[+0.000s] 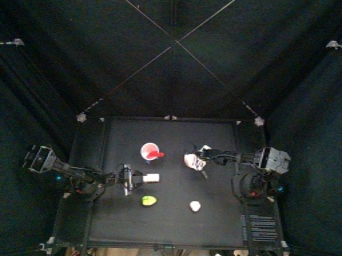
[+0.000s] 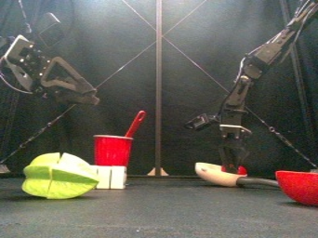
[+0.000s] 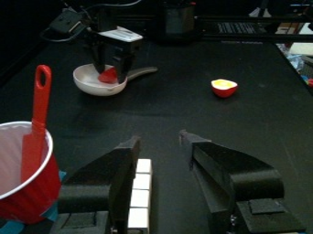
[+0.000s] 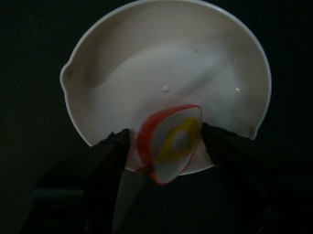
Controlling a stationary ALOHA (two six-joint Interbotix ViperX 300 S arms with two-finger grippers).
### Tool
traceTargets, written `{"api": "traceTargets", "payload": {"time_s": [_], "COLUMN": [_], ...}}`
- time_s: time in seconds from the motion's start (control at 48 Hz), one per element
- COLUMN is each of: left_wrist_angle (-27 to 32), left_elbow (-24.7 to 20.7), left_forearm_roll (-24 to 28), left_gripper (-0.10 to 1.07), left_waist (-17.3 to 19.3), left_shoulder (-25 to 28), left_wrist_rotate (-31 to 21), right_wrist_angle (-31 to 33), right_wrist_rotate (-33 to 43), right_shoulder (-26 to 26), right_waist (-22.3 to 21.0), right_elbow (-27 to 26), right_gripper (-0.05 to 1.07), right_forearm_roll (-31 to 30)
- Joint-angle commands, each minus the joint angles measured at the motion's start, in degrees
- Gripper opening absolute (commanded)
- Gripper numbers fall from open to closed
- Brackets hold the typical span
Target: Grab apple half from pan
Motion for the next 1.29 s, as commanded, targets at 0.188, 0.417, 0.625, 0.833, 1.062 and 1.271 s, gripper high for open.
{"api": "traceTargets", "payload": {"time_s": [0.188, 0.417, 0.625, 0.833, 1.062, 1.271], "left_wrist_angle": [-0.3, -0.3, -0.3, -0.3, -0.3, -0.3], "left_elbow": [-1.2, -1.3, -1.3, -1.3, -1.3, -1.4], "left_forearm_roll": [0.0, 0.0, 0.1, 0.0, 0.0, 0.0], "left_gripper": [0.8, 0.8, 0.8, 0.8, 0.8, 0.8], "left_waist": [0.1, 0.1, 0.1, 0.1, 0.0, 0.1], "left_shoulder": [0.0, 0.0, 0.0, 0.0, 0.0, 0.0], "left_wrist_rotate": [0.0, 0.1, 0.0, 0.0, 0.1, 0.0], "right_wrist_angle": [-0.8, -0.6, 1.0, 2.1, 0.5, -6.2], "right_wrist_rotate": [-0.1, -0.1, -0.2, -0.1, -0.2, -0.4], "right_shoulder": [-0.4, -0.5, -1.7, -6.6, -13.2, -19.6], "right_waist": [-0.4, -0.4, -0.4, -0.4, -0.3, 0.0], "right_elbow": [-0.5, -0.4, -1.1, -1.2, 0.7, 5.0], "right_gripper": [0.89, 0.72, 0.64, 0.63, 0.63, 0.63], "right_forearm_roll": [-0.4, -0.4, -0.4, 0.0, 2.5, 6.4]}}
